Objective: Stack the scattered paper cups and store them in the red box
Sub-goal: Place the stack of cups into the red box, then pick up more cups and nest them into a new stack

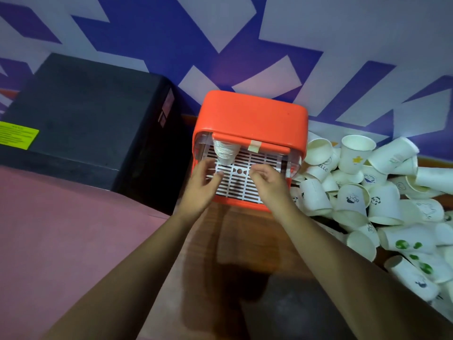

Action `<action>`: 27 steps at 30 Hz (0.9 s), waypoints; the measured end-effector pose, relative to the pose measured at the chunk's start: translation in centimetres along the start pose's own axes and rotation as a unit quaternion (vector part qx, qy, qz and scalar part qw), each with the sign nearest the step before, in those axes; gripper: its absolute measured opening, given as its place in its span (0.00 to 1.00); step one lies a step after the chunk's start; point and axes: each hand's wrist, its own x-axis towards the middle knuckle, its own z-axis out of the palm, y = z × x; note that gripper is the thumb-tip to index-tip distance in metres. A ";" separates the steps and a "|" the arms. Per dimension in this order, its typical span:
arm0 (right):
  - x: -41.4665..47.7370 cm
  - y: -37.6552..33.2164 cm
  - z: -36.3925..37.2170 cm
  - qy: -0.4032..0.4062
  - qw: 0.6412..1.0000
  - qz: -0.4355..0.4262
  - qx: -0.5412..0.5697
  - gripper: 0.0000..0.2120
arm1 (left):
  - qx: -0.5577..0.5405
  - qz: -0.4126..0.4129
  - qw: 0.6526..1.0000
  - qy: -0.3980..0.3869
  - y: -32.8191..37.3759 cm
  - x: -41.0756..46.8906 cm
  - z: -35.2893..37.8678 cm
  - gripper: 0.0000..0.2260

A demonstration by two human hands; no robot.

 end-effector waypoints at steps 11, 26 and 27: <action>-11.0 9.7 -14.3 0.152 0.957 0.003 -0.247 0.15 | 0.096 0.079 0.968 -0.219 2.3 -6.6 8.7 0.04; -14.2 18.0 -17.7 0.153 0.880 -0.003 -0.450 0.07 | 0.507 0.265 0.753 -0.326 0.5 -7.7 23.7 0.33; -14.2 18.2 -17.8 0.158 0.876 -0.012 -0.456 0.04 | 0.517 0.263 0.746 -0.326 0.1 -7.9 23.9 0.32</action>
